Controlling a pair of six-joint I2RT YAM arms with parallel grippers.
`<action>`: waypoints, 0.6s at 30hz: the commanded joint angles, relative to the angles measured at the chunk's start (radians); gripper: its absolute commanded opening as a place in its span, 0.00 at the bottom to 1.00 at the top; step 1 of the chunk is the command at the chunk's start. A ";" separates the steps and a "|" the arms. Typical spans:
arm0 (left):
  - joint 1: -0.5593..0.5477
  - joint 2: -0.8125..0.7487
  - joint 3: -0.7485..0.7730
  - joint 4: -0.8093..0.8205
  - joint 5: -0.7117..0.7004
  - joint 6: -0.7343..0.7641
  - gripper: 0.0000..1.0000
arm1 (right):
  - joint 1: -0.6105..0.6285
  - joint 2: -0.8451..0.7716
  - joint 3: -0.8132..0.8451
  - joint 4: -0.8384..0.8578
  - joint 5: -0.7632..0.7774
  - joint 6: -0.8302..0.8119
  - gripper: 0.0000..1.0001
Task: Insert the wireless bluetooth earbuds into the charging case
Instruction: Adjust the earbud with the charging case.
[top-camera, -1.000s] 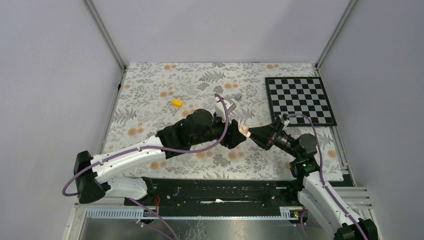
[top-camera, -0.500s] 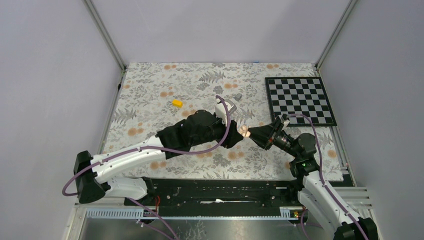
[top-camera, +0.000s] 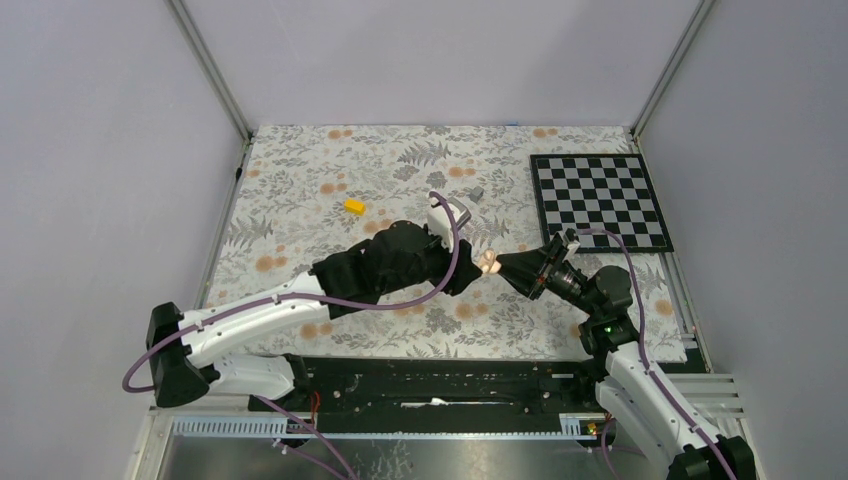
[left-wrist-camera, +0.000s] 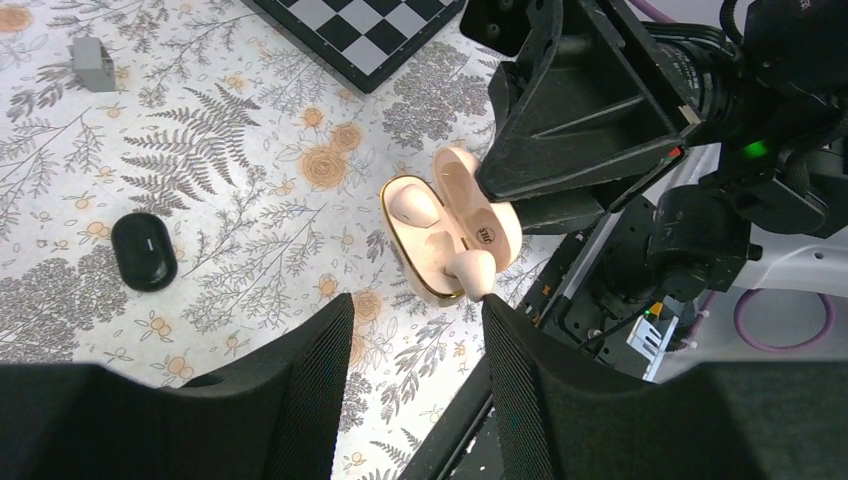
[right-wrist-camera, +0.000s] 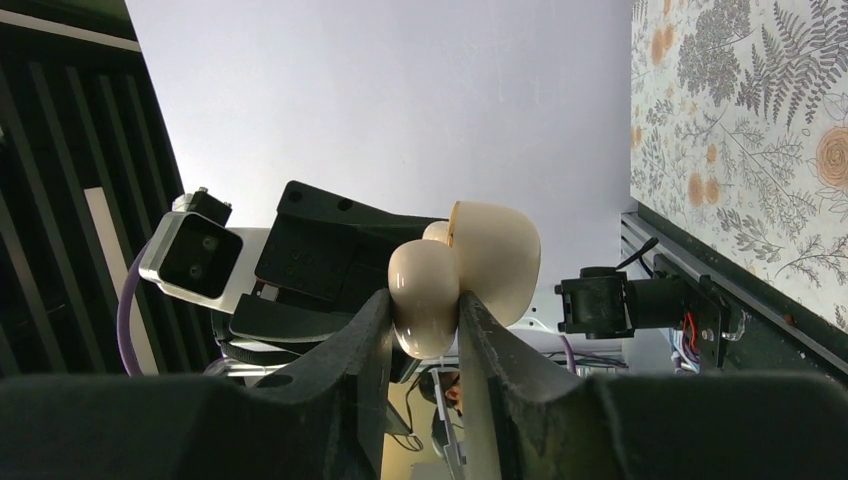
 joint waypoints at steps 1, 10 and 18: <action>0.004 -0.038 0.036 0.020 -0.082 0.020 0.53 | 0.006 -0.020 0.021 0.038 -0.015 -0.005 0.00; 0.005 -0.036 0.040 0.031 -0.125 0.028 0.56 | 0.007 -0.028 0.020 0.025 -0.018 -0.012 0.00; 0.005 -0.008 0.057 0.039 -0.109 0.034 0.57 | 0.006 -0.033 0.026 0.025 -0.023 -0.012 0.00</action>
